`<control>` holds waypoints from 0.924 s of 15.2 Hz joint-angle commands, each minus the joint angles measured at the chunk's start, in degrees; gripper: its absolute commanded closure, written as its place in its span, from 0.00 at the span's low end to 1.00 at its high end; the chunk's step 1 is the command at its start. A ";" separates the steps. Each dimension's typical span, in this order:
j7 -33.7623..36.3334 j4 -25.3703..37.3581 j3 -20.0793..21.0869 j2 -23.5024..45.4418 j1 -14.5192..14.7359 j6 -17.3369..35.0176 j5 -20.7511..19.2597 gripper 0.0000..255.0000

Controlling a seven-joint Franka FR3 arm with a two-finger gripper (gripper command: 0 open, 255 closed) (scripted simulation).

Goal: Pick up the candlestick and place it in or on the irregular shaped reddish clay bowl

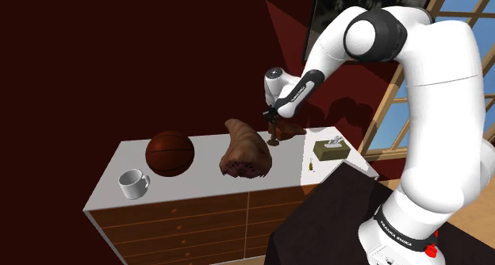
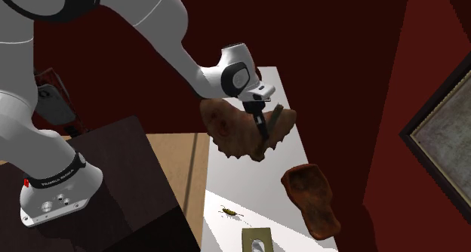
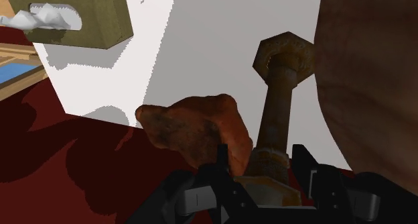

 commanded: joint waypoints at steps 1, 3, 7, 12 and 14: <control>-1.01 -0.19 0.53 -1.27 -0.31 -1.02 0.76 1.00; -1.94 -0.46 0.98 -2.53 -0.59 -1.94 1.45 1.00; -3.81 -0.86 1.83 -4.98 -1.11 -3.84 2.88 1.00; -5.88 -1.07 2.71 -7.58 -1.62 -6.03 4.51 1.00; -9.04 1.44 2.61 -5.90 -3.66 -5.76 5.72 1.00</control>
